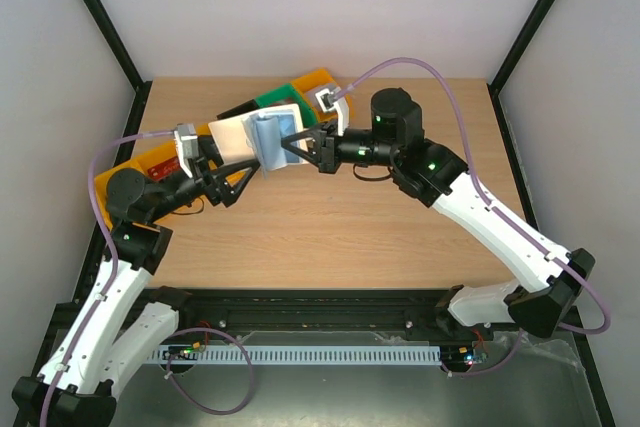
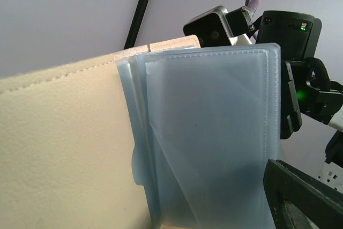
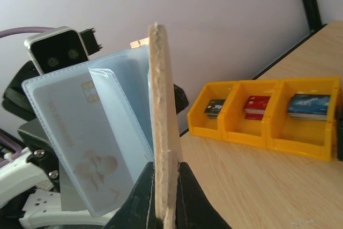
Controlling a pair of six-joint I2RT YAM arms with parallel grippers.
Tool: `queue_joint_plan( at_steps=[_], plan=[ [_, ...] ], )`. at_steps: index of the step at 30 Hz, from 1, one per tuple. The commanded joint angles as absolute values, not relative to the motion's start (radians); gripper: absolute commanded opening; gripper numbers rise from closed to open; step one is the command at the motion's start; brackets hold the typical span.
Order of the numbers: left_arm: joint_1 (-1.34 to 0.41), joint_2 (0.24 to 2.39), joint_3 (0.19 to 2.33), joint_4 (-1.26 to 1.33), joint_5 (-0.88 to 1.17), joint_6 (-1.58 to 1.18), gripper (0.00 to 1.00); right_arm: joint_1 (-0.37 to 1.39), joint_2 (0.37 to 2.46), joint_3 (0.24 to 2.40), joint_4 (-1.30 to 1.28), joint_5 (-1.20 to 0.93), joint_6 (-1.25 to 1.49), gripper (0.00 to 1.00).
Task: Take the credit cards out of the card holder
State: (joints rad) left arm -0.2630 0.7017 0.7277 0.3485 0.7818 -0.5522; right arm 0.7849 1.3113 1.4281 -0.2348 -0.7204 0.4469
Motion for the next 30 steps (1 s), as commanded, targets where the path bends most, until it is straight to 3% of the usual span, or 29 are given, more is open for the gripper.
queue_joint_plan(
  at_steps=[1, 7, 9, 18, 19, 21, 27, 30],
  plan=[
    [-0.259, 0.701, 0.755, 0.350, 0.781, -0.502, 0.93, 0.785, 1.337, 1.452, -0.155, -0.836, 0.489, 0.02],
    [-0.267, 0.714, 0.761, 0.309, 0.741, -0.471, 0.88, 0.812, 1.364, 1.451, -0.104, -0.945, 0.493, 0.02],
    [-0.270, 0.715, 0.764, 0.309, 0.741, -0.471, 0.82, 0.812, 1.365, 1.446, -0.096, -0.960, 0.494, 0.02],
    [-0.273, 0.713, 0.761, 0.307, 0.775, -0.472, 0.12, 0.813, 1.355, 1.444, -0.099, -0.961, 0.474, 0.02],
    [-0.274, 0.713, 0.762, 0.308, 0.778, -0.474, 0.05, 0.811, 1.356, 1.458, -0.120, -0.957, 0.460, 0.02],
    [-0.274, 0.710, 0.768, 0.303, 0.778, -0.475, 0.02, 0.799, 1.343, 1.472, -0.172, -0.945, 0.419, 0.03],
    [-0.272, 0.700, 0.772, 0.307, 0.785, -0.475, 0.02, 0.740, 1.268, 1.461, -0.282, -0.879, 0.326, 0.63],
    [-0.272, 0.695, 0.770, 0.314, 0.790, -0.481, 0.02, 0.739, 1.247, 1.481, -0.389, -0.815, 0.228, 0.77]
  ],
)
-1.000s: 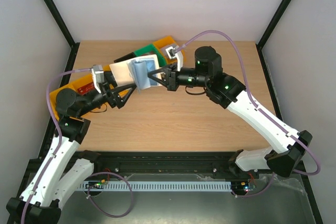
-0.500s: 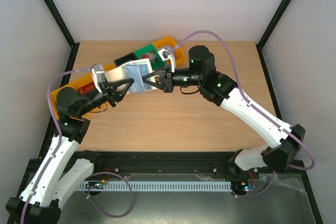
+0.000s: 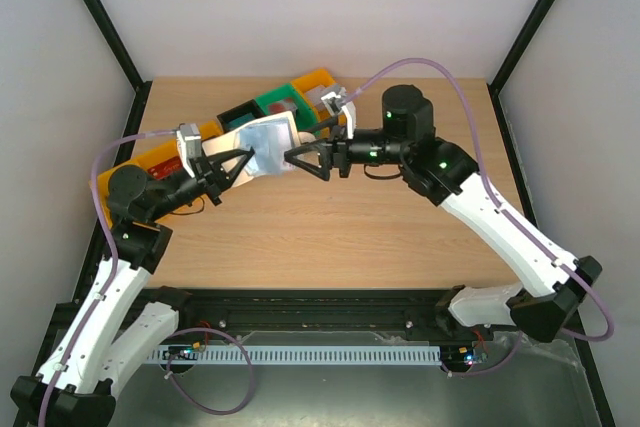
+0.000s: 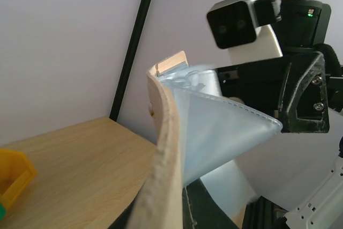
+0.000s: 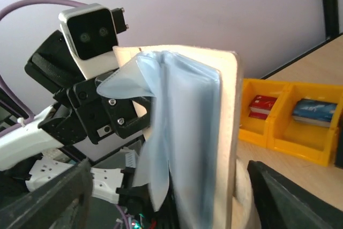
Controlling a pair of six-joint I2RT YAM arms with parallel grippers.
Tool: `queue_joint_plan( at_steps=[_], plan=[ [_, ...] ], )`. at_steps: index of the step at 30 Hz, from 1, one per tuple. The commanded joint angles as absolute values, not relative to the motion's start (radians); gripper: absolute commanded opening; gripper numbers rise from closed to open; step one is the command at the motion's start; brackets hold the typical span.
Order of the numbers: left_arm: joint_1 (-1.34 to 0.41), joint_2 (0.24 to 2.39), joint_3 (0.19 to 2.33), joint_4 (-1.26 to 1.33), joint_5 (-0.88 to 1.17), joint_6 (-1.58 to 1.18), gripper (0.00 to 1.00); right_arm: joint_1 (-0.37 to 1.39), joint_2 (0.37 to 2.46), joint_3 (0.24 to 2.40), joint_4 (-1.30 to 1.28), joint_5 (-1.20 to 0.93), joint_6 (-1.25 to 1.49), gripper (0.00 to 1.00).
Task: Take the credit cards out of the card holder
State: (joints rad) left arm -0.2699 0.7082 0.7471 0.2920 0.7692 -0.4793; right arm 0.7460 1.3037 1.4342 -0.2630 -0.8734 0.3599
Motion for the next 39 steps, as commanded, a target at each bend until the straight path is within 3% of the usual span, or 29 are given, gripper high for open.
queue_joint_plan(
  at_steps=[1, 4, 9, 14, 22, 25, 28, 29, 33, 34, 35, 37, 38, 39],
  plan=[
    [-0.272, 0.695, 0.768, 0.323, 0.795, -0.485, 0.02, 0.739, 1.243, 1.480, -0.400, -0.807, 0.217, 0.81],
    [-0.272, 0.693, 0.760, 0.347, 0.804, -0.501, 0.02, 0.739, 1.247, 1.470, -0.371, -0.838, 0.237, 0.86],
    [-0.271, 0.691, 0.760, 0.364, 0.822, -0.511, 0.02, 0.739, 1.266, 1.437, -0.310, -0.796, 0.255, 0.72],
    [-0.269, 0.681, 0.760, 0.385, 0.848, -0.524, 0.02, 0.725, 1.259, 1.440, -0.323, -0.732, 0.212, 0.71],
    [-0.267, 0.685, 0.752, 0.459, 0.891, -0.559, 0.02, 0.706, 1.288, 1.440, -0.354, -0.737, 0.172, 0.85],
    [-0.268, 0.685, 0.749, 0.468, 0.900, -0.558, 0.02, 0.706, 1.311, 1.442, -0.301, -0.829, 0.206, 0.85],
    [-0.267, 0.691, 0.748, 0.473, 0.900, -0.561, 0.02, 0.708, 1.336, 1.424, -0.198, -0.957, 0.282, 0.71],
    [-0.267, 0.693, 0.748, 0.474, 0.900, -0.561, 0.02, 0.710, 1.346, 1.419, -0.168, -0.980, 0.311, 0.61],
    [-0.266, 0.687, 0.738, 0.453, 0.881, -0.550, 0.02, 0.710, 1.360, 1.417, -0.118, -1.039, 0.358, 0.05],
    [-0.263, 0.682, 0.733, 0.429, 0.854, -0.542, 0.02, 0.709, 1.350, 1.408, -0.104, -1.026, 0.362, 0.02],
    [-0.260, 0.675, 0.732, 0.389, 0.806, -0.532, 0.10, 0.708, 1.337, 1.397, -0.096, -1.003, 0.365, 0.02],
    [-0.251, 0.665, 0.727, 0.293, 0.661, -0.501, 0.52, 0.703, 1.317, 1.379, -0.105, -0.921, 0.383, 0.02],
    [-0.243, 0.662, 0.725, 0.249, 0.591, -0.485, 0.60, 0.701, 1.317, 1.379, -0.127, -0.882, 0.392, 0.02],
    [-0.231, 0.661, 0.721, 0.214, 0.530, -0.469, 0.62, 0.700, 1.325, 1.384, -0.154, -0.855, 0.396, 0.02]
  ],
)
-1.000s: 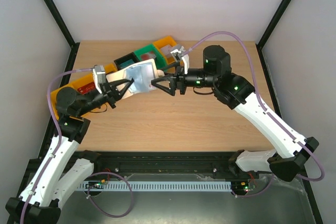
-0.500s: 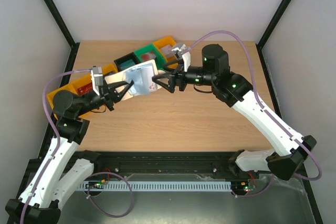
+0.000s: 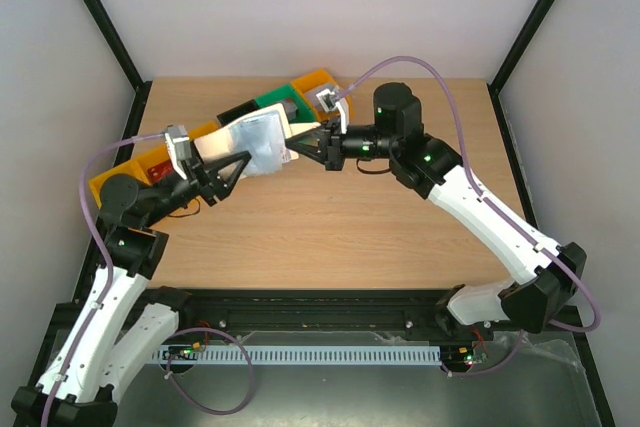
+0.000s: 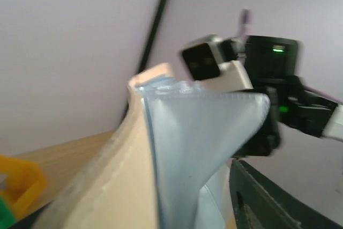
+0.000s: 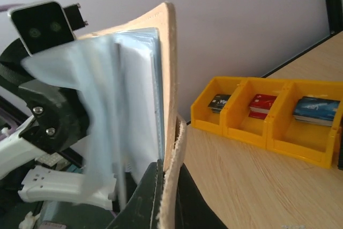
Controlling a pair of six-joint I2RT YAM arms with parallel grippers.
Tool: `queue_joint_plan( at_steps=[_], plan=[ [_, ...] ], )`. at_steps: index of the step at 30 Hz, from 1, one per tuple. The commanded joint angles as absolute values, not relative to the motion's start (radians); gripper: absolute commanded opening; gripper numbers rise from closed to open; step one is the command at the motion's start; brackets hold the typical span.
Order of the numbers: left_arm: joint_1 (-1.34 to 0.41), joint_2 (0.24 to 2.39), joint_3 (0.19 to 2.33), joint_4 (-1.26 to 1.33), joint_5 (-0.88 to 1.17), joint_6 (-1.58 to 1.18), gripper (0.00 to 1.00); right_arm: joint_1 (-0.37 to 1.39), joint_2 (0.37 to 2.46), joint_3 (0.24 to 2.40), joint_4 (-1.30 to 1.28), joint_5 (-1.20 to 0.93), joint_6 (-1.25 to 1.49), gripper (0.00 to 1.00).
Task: Take the credit cards out of the card holder
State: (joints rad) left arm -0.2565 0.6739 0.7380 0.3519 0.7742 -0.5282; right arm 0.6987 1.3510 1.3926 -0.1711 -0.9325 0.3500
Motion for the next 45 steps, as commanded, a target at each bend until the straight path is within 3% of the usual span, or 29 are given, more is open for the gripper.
queue_joint_plan(
  at_steps=[1, 3, 5, 7, 9, 11, 14, 16, 22, 24, 26, 29, 30, 32, 36, 38, 40, 45],
  plan=[
    [-0.219, 0.657, 0.714, 0.193, 0.492, -0.456, 0.61, 0.701, 1.333, 1.390, -0.175, -0.846, 0.405, 0.02],
    [-0.204, 0.647, 0.690, 0.183, 0.477, -0.436, 0.56, 0.701, 1.349, 1.381, -0.176, -0.867, 0.437, 0.02],
    [-0.200, 0.640, 0.664, 0.202, 0.521, -0.457, 0.36, 0.708, 1.348, 1.359, -0.133, -0.907, 0.465, 0.02],
    [-0.199, 0.636, 0.635, 0.255, 0.598, -0.521, 0.29, 0.717, 1.339, 1.327, -0.063, -0.939, 0.498, 0.02],
    [-0.199, 0.639, 0.611, 0.331, 0.684, -0.590, 0.40, 0.723, 1.336, 1.311, -0.020, -0.958, 0.521, 0.02],
    [-0.199, 0.643, 0.607, 0.368, 0.740, -0.620, 0.61, 0.724, 1.333, 1.305, -0.004, -0.956, 0.527, 0.02],
    [-0.200, 0.646, 0.603, 0.396, 0.787, -0.617, 0.67, 0.723, 1.330, 1.294, 0.035, -0.968, 0.549, 0.02],
    [-0.204, 0.651, 0.597, 0.420, 0.809, -0.629, 0.64, 0.724, 1.333, 1.276, 0.097, -1.018, 0.591, 0.02],
    [-0.230, 0.676, 0.608, 0.488, 0.837, -0.656, 0.41, 0.738, 1.352, 1.275, 0.130, -1.108, 0.600, 0.02],
    [-0.240, 0.682, 0.612, 0.482, 0.837, -0.648, 0.27, 0.739, 1.353, 1.275, 0.133, -1.125, 0.598, 0.02],
    [-0.244, 0.682, 0.618, 0.462, 0.830, -0.633, 0.07, 0.738, 1.349, 1.276, 0.122, -1.125, 0.583, 0.02],
    [-0.245, 0.673, 0.632, 0.425, 0.814, -0.611, 0.02, 0.719, 1.344, 1.289, 0.025, -1.083, 0.521, 0.03],
    [-0.245, 0.672, 0.636, 0.416, 0.812, -0.606, 0.02, 0.707, 1.344, 1.296, -0.020, -1.053, 0.498, 0.08],
    [-0.245, 0.669, 0.646, 0.405, 0.809, -0.596, 0.02, 0.696, 1.346, 1.310, -0.106, -1.006, 0.448, 0.36],
    [-0.245, 0.670, 0.652, 0.404, 0.815, -0.582, 0.02, 0.696, 1.358, 1.318, -0.110, -1.090, 0.420, 0.60],
    [-0.245, 0.670, 0.654, 0.407, 0.822, -0.583, 0.02, 0.696, 1.357, 1.293, -0.015, -1.157, 0.478, 0.61],
    [-0.245, 0.669, 0.655, 0.410, 0.831, -0.580, 0.02, 0.696, 1.348, 1.289, 0.011, -1.139, 0.483, 0.55],
    [-0.245, 0.668, 0.658, 0.408, 0.838, -0.574, 0.02, 0.696, 1.330, 1.292, 0.010, -1.061, 0.466, 0.51]
  ],
)
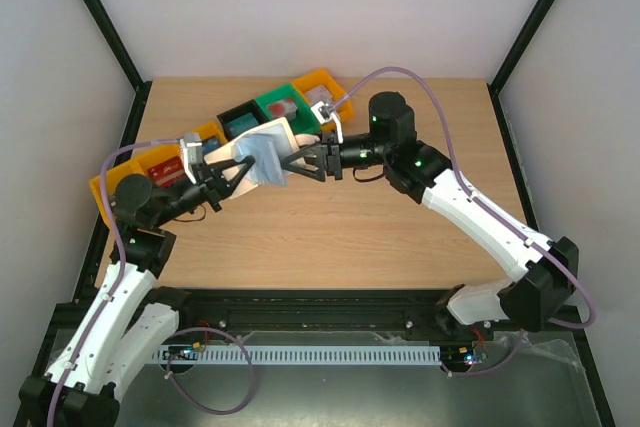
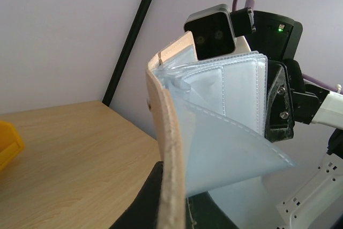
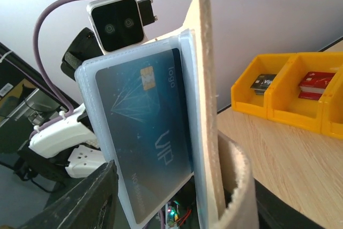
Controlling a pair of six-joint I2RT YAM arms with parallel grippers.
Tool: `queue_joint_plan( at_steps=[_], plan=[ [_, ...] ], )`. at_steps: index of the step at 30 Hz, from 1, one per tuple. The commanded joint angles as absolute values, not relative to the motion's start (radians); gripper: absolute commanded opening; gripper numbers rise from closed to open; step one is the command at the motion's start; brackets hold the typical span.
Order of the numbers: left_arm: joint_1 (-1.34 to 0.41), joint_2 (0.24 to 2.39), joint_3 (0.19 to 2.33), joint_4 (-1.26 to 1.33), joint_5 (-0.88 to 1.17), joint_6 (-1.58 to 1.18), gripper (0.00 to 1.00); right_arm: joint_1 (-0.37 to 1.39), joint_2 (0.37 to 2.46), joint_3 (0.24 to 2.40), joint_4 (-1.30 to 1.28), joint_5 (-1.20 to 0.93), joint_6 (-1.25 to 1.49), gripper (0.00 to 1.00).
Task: Take the credit cards out of the card holder
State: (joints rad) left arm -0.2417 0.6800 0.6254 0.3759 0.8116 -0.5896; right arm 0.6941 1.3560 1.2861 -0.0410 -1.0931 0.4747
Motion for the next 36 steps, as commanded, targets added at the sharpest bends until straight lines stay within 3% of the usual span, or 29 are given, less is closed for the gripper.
queue_joint_plan(
  at_steps=[1, 6, 9, 11, 15, 17, 24, 28, 30, 31, 33, 34, 35, 36],
  plan=[
    [-0.245, 0.669, 0.658, 0.409, 0.838, -0.575, 0.02, 0.696, 1.331, 1.295, 0.007, -1.064, 0.465, 0.54],
    [-0.244, 0.666, 0.660, 0.413, 0.837, -0.571, 0.02, 0.696, 1.323, 1.294, 0.003, -1.117, 0.441, 0.75],
    [-0.245, 0.660, 0.658, 0.408, 0.839, -0.566, 0.02, 0.696, 1.311, 1.276, 0.089, -1.154, 0.496, 0.76],
    [-0.245, 0.660, 0.657, 0.407, 0.837, -0.565, 0.02, 0.696, 1.312, 1.271, 0.104, -1.145, 0.510, 0.69],
    [-0.244, 0.664, 0.659, 0.414, 0.839, -0.568, 0.02, 0.696, 1.316, 1.269, 0.095, -1.103, 0.515, 0.36],
    [-0.245, 0.663, 0.657, 0.417, 0.840, -0.570, 0.02, 0.696, 1.318, 1.267, 0.093, -1.084, 0.515, 0.27],
    [-0.247, 0.669, 0.650, 0.464, 0.849, -0.601, 0.02, 0.700, 1.345, 1.285, 0.023, -0.958, 0.492, 0.20],
    [-0.248, 0.672, 0.649, 0.466, 0.848, -0.602, 0.02, 0.712, 1.364, 1.288, 0.019, -0.946, 0.487, 0.02],
    [-0.249, 0.668, 0.650, 0.429, 0.814, -0.594, 0.02, 0.710, 1.353, 1.284, 0.024, -0.939, 0.487, 0.02],
    [-0.247, 0.668, 0.651, 0.393, 0.775, -0.587, 0.11, 0.707, 1.344, 1.283, 0.013, -0.915, 0.482, 0.02],
    [-0.242, 0.663, 0.652, 0.296, 0.657, -0.566, 0.62, 0.691, 1.332, 1.288, -0.053, -0.828, 0.460, 0.01],
    [-0.237, 0.662, 0.652, 0.248, 0.582, -0.546, 0.82, 0.681, 1.330, 1.297, -0.114, -0.743, 0.439, 0.02],
    [-0.232, 0.661, 0.650, 0.202, 0.505, -0.524, 0.94, 0.676, 1.335, 1.316, -0.203, -0.567, 0.420, 0.02],
    [-0.225, 0.660, 0.650, 0.159, 0.413, -0.505, 0.98, 0.676, 1.355, 1.350, -0.303, -0.397, 0.411, 0.02]
  ],
)
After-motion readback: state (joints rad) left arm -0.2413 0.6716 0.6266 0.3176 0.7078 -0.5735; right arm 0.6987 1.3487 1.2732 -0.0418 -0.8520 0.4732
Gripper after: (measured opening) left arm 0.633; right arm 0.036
